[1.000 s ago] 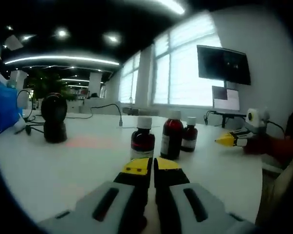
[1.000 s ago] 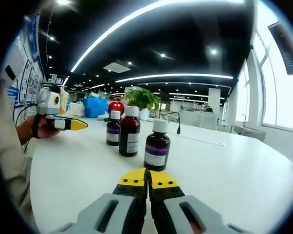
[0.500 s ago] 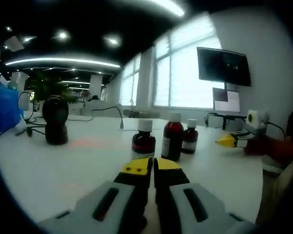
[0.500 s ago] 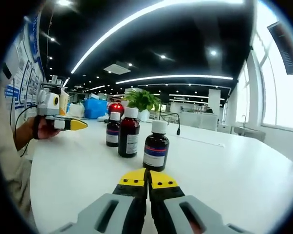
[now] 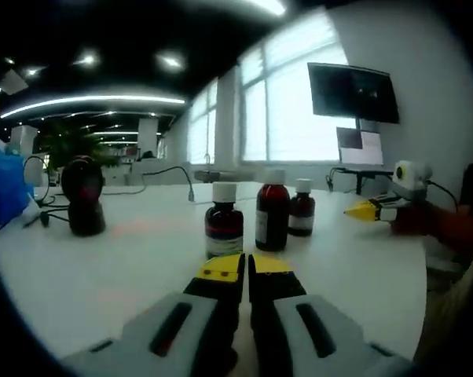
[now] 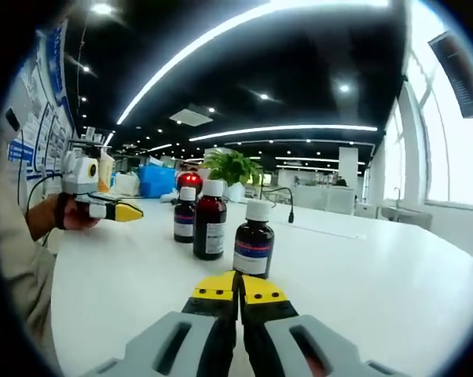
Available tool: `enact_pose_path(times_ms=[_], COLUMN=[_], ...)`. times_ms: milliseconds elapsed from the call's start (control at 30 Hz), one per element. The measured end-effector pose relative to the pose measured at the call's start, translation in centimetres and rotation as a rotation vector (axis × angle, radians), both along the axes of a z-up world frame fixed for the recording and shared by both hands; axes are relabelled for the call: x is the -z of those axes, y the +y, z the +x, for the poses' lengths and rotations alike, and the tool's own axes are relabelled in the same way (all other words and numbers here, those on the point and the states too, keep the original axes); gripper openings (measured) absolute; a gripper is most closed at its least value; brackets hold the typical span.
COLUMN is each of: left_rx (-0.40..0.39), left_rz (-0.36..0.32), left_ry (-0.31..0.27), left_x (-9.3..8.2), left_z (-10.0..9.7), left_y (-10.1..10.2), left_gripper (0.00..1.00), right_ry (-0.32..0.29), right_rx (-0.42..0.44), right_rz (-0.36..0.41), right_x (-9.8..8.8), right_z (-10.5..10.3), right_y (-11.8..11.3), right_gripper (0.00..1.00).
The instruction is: Rotate the medicine bottle to make it face forward pick up the medicine bottle inspect the drug traceability code place the medicine on the table
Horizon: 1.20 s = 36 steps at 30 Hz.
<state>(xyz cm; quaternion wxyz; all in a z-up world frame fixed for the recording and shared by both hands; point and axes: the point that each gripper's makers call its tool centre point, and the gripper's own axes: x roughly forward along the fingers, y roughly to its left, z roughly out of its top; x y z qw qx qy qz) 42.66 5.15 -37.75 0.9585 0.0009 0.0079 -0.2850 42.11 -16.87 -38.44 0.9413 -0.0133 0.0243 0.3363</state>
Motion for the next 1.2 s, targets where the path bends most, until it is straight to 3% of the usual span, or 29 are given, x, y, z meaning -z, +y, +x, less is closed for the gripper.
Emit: enact_pose_path(times_ms=[100, 200, 400, 600, 800, 933, 1200], left_rx=[-0.018, -0.003, -0.005, -0.020, -0.014, -0.001, 0.007], left_rz=[-0.021, -0.015, 0.032, -0.023, -0.038, -0.047, -0.112], left_ry=[0.002, 0.020, 0.002, -0.007, -0.013, -0.005, -0.004], left_x=[-0.1, 0.2, 0.4, -0.2, -0.4, -0.4, -1.0], left_z=[0.3, 0.2, 0.0, 0.0, -0.1, -0.2, -0.1], left_y=[0.4, 0.1, 0.0, 0.7, 0.6, 0.4, 0.8], left_gripper=[0.00, 0.00, 0.00, 0.00, 0.00, 0.00, 0.00], right_ry=[0.030, 0.025, 0.024, 0.028, -0.001, -0.038, -0.056], right_rx=[0.053, 0.066, 0.066, 0.072, 0.059, 0.082, 0.098], right_rz=[0.032, -0.001, -0.062, -0.078, -0.145, -0.128, -0.113], right_x=[0.1, 0.4, 1.0, 1.2, 1.4, 0.6, 0.0], right_z=[0.4, 0.2, 0.1, 0.1, 0.0, -0.1, -0.2], right_y=[-1.5, -1.4, -1.0, -0.8, 0.0, -0.4, -0.4], right_gripper=[0.00, 0.00, 0.00, 0.00, 0.00, 0.00, 0.00])
